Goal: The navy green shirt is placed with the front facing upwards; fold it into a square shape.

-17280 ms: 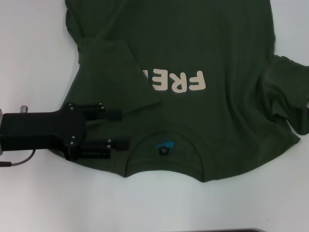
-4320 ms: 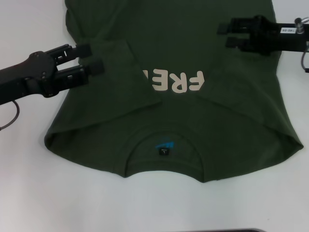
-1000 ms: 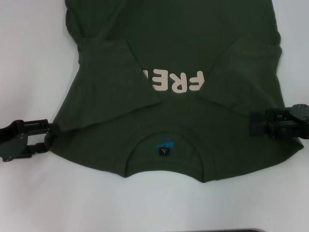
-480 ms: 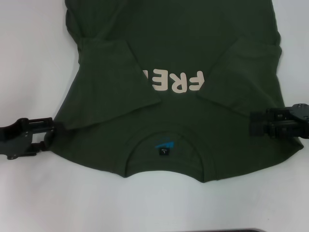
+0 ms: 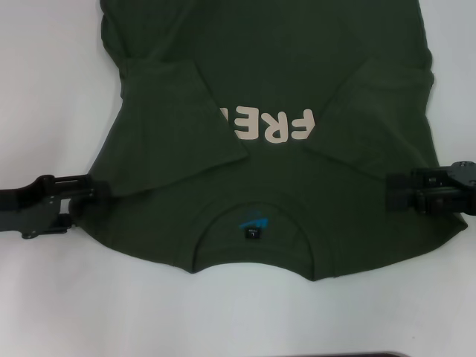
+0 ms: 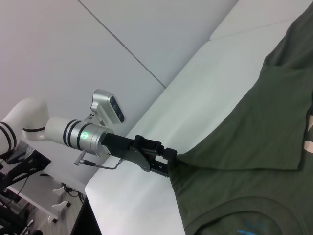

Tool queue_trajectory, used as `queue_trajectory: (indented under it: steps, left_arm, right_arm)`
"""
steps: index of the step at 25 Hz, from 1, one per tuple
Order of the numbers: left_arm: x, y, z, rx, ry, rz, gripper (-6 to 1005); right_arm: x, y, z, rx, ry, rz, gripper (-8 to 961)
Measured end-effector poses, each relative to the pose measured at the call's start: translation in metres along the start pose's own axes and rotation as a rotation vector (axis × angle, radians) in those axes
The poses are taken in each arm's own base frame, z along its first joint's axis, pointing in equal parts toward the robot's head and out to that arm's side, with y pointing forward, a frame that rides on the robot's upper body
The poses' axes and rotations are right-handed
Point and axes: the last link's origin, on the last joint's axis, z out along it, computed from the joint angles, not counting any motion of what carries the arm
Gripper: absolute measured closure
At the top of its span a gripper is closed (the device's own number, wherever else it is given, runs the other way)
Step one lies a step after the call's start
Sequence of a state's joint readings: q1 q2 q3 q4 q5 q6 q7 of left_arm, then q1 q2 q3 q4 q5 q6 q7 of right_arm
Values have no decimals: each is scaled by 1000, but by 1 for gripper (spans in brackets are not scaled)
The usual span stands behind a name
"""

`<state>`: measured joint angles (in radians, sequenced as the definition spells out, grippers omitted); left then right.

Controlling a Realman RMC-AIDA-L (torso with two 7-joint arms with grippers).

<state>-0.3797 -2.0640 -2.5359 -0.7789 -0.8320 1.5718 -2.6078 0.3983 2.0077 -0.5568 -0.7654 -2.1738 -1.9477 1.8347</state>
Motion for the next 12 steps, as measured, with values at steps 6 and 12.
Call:
queue_trajectory:
  steps: [6,12]
  left_arm:
    - [2,4,3,2,-5,5,341]
    - [4,14,6,-9,-45,39,383]
  right_arm:
    - [2,0,-1,0,-9,8,177]
    - [4,-1,-4,-6,-16,26,177]
